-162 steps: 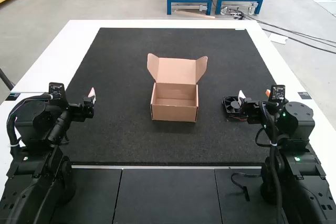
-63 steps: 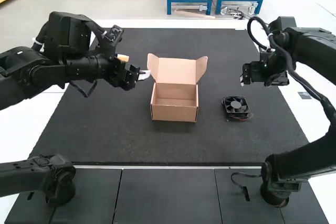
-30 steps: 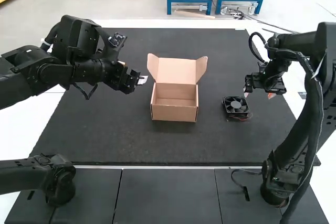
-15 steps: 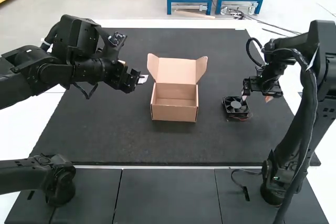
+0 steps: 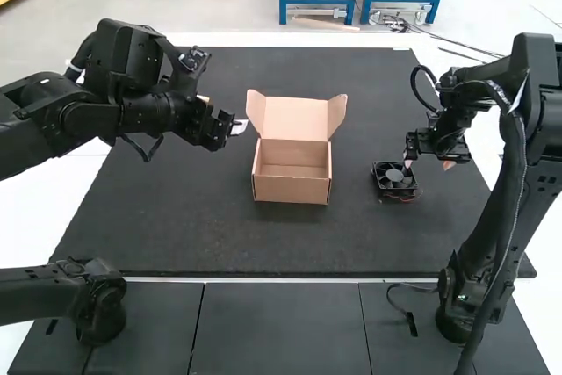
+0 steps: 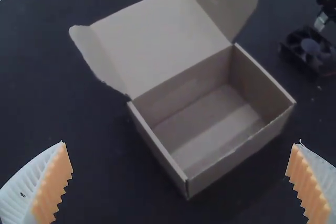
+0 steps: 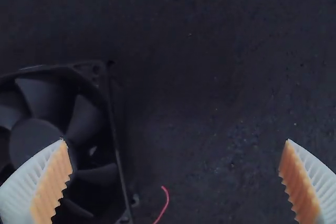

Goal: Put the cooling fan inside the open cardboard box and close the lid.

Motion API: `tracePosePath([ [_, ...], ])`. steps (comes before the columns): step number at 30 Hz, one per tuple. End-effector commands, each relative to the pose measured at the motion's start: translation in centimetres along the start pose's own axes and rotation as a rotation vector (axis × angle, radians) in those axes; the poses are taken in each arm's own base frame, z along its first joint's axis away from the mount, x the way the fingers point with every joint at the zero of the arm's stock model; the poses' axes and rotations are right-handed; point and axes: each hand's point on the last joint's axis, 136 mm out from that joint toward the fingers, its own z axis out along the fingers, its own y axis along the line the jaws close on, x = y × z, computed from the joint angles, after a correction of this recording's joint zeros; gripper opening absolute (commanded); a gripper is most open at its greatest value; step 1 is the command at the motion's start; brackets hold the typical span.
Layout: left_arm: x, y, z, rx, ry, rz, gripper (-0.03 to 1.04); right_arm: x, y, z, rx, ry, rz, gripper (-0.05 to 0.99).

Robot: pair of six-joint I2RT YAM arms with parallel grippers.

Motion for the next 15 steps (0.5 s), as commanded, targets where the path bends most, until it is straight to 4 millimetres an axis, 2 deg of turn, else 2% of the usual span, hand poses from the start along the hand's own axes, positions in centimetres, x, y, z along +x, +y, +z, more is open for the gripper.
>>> tracePosePath([
  [1, -2.0, 0.1, -0.8, -0.005, -0.048, -0.003, 0.96, -0.4, -0.1, 0.4, 0.016, 0.003, 0.013, 0.90],
  [8, -2.9, 0.4, -1.0, -0.013, -0.062, -0.005, 0.96, 0.0, 0.0, 1.3, 0.015, 0.024, 0.013, 0.90],
  [15, -2.3, 0.4, -0.9, -0.013, -0.042, -0.005, 0.96, -0.1, -0.1, 2.1, 0.022, 0.028, 0.013, 0.90],
])
